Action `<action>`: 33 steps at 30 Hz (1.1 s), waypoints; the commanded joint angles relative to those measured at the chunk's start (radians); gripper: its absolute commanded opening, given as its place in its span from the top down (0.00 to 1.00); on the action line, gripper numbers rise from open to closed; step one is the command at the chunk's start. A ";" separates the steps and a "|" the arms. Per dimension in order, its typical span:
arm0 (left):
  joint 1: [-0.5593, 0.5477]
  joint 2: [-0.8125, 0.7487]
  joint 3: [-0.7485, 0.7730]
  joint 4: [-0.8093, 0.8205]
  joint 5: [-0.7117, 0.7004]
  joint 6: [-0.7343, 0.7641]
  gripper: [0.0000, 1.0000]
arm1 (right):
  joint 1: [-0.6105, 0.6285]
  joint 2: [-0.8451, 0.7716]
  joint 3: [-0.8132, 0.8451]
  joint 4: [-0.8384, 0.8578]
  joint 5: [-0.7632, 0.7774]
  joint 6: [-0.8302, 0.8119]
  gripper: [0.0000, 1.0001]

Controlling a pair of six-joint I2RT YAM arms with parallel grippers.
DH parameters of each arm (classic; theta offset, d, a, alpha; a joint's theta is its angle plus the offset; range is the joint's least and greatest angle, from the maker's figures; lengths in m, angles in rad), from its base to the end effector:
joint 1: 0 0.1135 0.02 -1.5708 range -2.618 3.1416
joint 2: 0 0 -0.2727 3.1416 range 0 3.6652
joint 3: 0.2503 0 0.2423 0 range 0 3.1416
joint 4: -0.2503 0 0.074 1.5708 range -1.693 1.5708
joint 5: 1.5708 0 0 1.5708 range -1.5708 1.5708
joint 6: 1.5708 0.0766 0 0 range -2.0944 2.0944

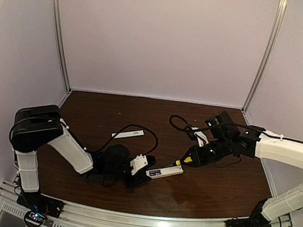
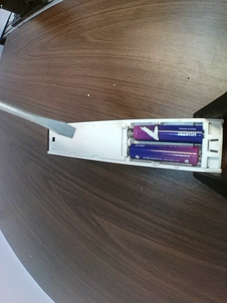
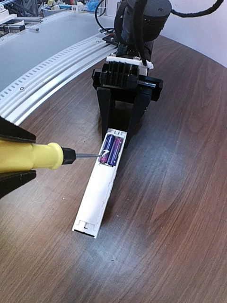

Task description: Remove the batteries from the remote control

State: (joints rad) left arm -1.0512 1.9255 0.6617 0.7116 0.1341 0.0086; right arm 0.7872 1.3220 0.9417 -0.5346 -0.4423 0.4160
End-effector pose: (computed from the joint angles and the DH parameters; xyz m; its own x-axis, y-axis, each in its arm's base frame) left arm 0.1751 -0.3267 0.0849 -0.2526 0.4587 -0.8519 0.9190 0.3893 -0.0628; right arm 0.1747 0.2218 0.2329 -0.8448 -0.3304 -0.4208 -0.5281 0.6412 0.5567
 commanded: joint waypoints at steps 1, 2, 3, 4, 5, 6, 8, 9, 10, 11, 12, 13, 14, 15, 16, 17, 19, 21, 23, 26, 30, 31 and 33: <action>-0.006 0.015 0.003 0.027 0.000 0.016 1.00 | 0.012 0.028 -0.004 0.000 -0.008 0.032 1.00; -0.007 0.015 0.001 0.028 -0.001 0.015 1.00 | 0.012 0.032 -0.004 0.002 -0.007 0.038 1.00; -0.006 0.015 0.000 0.030 -0.001 0.015 1.00 | 0.013 0.036 -0.006 0.006 -0.007 0.045 1.00; -0.007 0.015 -0.002 0.033 -0.001 0.014 1.00 | 0.015 0.040 -0.006 0.008 -0.010 0.050 1.00; -0.007 0.016 -0.004 0.037 -0.001 0.014 1.00 | 0.017 0.043 -0.005 0.011 -0.012 0.054 1.00; -0.008 0.016 -0.006 0.042 -0.003 0.014 1.00 | 0.019 0.046 -0.004 0.013 -0.014 0.056 1.00; -0.010 0.017 -0.008 0.043 -0.009 0.013 1.00 | 0.024 0.051 -0.001 0.014 -0.013 0.058 1.00; -0.012 0.018 -0.008 0.043 -0.010 0.013 1.00 | 0.025 0.056 0.000 0.014 -0.013 0.059 1.00; -0.012 0.018 -0.007 0.041 -0.011 0.013 1.00 | 0.026 0.059 0.001 0.014 -0.012 0.059 1.00; -0.013 0.018 -0.007 0.040 -0.010 0.013 1.00 | 0.027 0.063 0.001 0.018 -0.012 0.062 1.00; -0.014 0.018 -0.008 0.041 -0.009 0.014 1.00 | 0.029 0.068 0.001 0.021 -0.014 0.064 1.00; -0.014 0.018 -0.010 0.044 -0.010 0.015 1.00 | 0.031 0.072 0.000 0.026 -0.014 0.066 1.00; -0.014 0.018 -0.010 0.045 -0.011 0.014 1.00 | 0.035 0.078 0.000 0.032 -0.015 0.069 1.00; -0.015 0.018 -0.011 0.046 -0.010 0.014 1.00 | 0.037 0.081 0.000 0.037 -0.015 0.071 1.00; -0.016 0.018 -0.013 0.049 -0.010 0.014 1.00 | 0.039 0.085 0.000 0.041 -0.015 0.072 1.00; -0.016 0.018 -0.013 0.050 -0.010 0.013 1.00 | 0.040 0.089 0.001 0.045 -0.014 0.074 1.00; -0.016 0.018 -0.013 0.051 -0.009 0.013 1.00 | 0.043 0.098 0.002 0.050 -0.012 0.073 1.00; -0.017 0.018 -0.013 0.050 -0.009 0.013 1.00 | 0.045 0.109 0.004 0.052 -0.008 0.071 1.00; -0.017 0.018 -0.013 0.050 -0.008 0.013 1.00 | 0.049 0.120 0.006 0.050 0.000 0.068 1.00; -0.017 0.018 -0.014 0.051 -0.009 0.013 1.00 | 0.052 0.128 0.009 0.048 0.011 0.066 1.00; -0.018 0.018 -0.016 0.052 -0.007 0.013 1.00 | 0.052 0.133 0.018 0.040 0.023 0.058 1.00; -0.018 0.017 -0.016 0.052 -0.008 0.014 1.00 | 0.053 0.134 0.020 0.039 0.024 0.057 1.00; -0.018 0.018 -0.015 0.050 -0.007 0.016 1.00 | 0.054 0.138 0.023 0.037 0.026 0.056 1.00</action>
State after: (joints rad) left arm -1.0622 1.9263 0.6598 0.7177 0.1295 0.0090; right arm 0.8337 1.4448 0.9424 -0.4946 -0.4480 0.4774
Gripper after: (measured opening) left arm 0.300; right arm 0.183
